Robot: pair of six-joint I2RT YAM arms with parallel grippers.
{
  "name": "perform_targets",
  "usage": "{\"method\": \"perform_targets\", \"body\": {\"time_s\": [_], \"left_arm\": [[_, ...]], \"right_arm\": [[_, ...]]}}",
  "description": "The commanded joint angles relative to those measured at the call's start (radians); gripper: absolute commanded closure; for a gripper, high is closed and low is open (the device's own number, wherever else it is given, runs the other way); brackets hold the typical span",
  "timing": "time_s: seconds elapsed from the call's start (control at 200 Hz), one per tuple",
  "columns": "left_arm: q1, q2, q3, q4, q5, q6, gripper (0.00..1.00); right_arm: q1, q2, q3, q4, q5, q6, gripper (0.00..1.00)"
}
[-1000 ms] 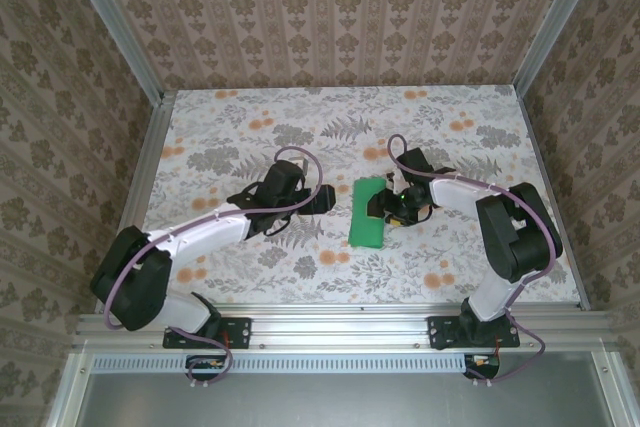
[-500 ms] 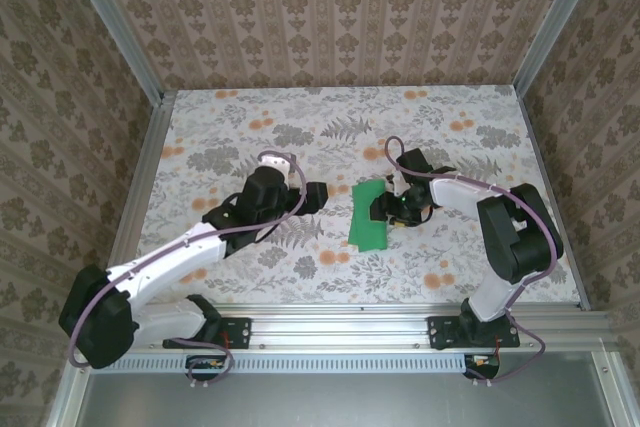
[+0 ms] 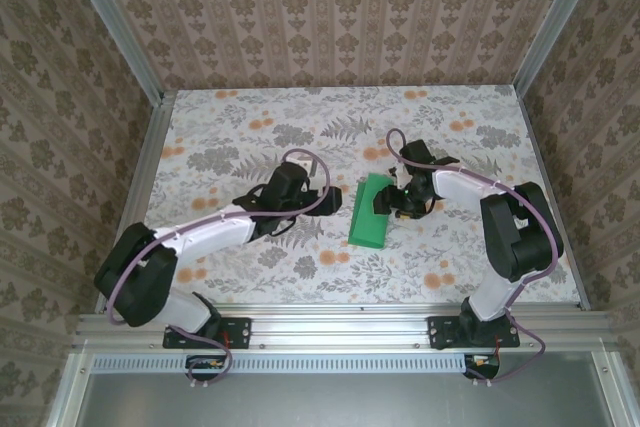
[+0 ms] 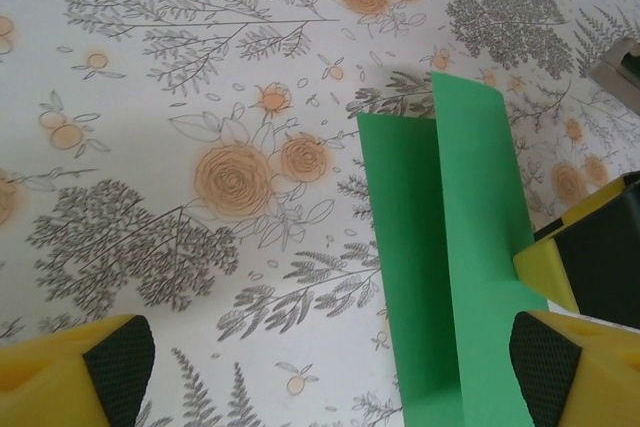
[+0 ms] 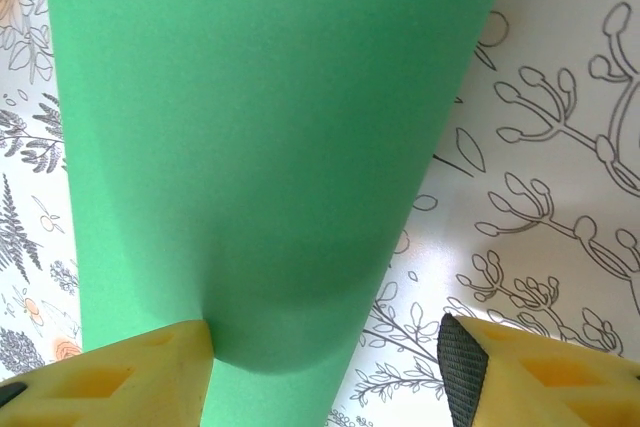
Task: Fold a paper plane with a square sheet of paper (pick it up from the middle)
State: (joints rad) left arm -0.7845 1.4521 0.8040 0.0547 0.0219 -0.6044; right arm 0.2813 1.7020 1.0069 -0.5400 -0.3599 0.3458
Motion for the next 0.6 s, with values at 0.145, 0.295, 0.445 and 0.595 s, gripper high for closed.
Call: {"method": "perform_targets", "body": {"time_s": [0.145, 0.295, 0.445, 0.595], "left_arm": [[0.000, 0.068, 0.057, 0.057, 0.064, -0.043, 0.10], [0.000, 0.096, 0.069, 0.063, 0.088, -0.056, 0.10], [0.001, 0.097, 0.070, 0.061, 0.080, -0.064, 0.10], [0.004, 0.105, 0.079, 0.045, 0.090, -0.052, 0.13]], "right_arm": [[-0.003, 0.022, 0.003, 0.022, -0.085, 0.013, 0.37], [-0.004, 0.041, 0.008, 0.026, -0.099, 0.028, 0.41], [-0.004, 0.060, -0.006, 0.051, -0.084, 0.053, 0.41], [-0.003, 0.077, -0.007, 0.060, -0.065, 0.067, 0.42]]}}
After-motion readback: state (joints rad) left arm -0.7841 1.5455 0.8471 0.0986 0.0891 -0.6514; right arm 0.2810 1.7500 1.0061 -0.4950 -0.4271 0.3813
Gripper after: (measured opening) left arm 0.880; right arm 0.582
